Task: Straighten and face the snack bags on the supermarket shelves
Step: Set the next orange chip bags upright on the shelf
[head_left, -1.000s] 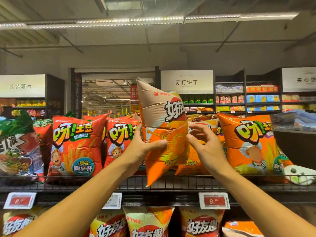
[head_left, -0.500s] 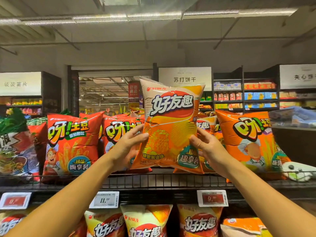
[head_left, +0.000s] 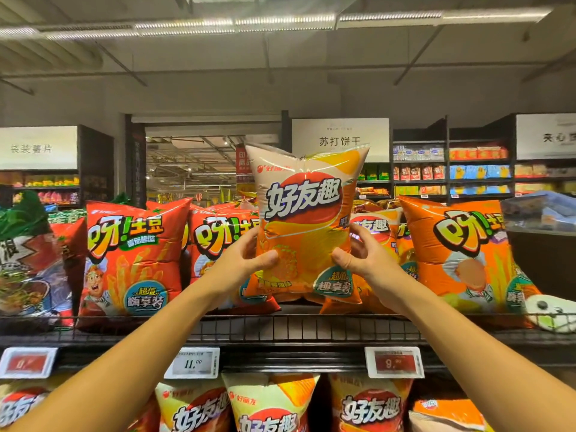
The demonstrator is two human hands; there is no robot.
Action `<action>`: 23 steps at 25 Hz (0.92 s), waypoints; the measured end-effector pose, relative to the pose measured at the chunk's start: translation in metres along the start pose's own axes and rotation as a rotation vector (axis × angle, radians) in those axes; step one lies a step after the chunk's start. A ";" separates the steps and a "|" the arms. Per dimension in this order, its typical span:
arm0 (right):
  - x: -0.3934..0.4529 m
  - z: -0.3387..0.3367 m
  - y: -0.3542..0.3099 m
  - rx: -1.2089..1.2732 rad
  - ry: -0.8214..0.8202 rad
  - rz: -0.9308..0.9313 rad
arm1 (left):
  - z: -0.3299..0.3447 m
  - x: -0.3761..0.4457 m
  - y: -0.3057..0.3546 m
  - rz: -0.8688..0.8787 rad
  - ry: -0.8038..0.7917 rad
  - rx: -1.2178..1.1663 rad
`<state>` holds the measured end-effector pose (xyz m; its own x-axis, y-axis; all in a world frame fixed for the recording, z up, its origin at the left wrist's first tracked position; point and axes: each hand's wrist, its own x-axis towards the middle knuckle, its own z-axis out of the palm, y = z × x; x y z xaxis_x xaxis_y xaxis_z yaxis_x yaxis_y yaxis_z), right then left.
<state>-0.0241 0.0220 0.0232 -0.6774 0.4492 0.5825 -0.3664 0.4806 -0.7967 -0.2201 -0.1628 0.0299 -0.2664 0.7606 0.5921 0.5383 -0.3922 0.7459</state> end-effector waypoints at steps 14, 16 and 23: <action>0.002 0.003 0.043 -0.174 0.021 0.169 | 0.000 0.002 -0.063 -0.236 0.025 0.079; 0.002 0.001 0.048 -0.174 0.040 0.148 | 0.002 0.004 -0.064 -0.263 0.019 0.097; -0.001 0.002 0.059 -0.089 0.075 0.097 | 0.000 0.003 -0.070 -0.310 -0.013 0.046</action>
<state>-0.0461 0.0487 -0.0247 -0.6558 0.5502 0.5168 -0.2417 0.4956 -0.8343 -0.2585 -0.1326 -0.0209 -0.4136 0.8469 0.3343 0.4690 -0.1165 0.8755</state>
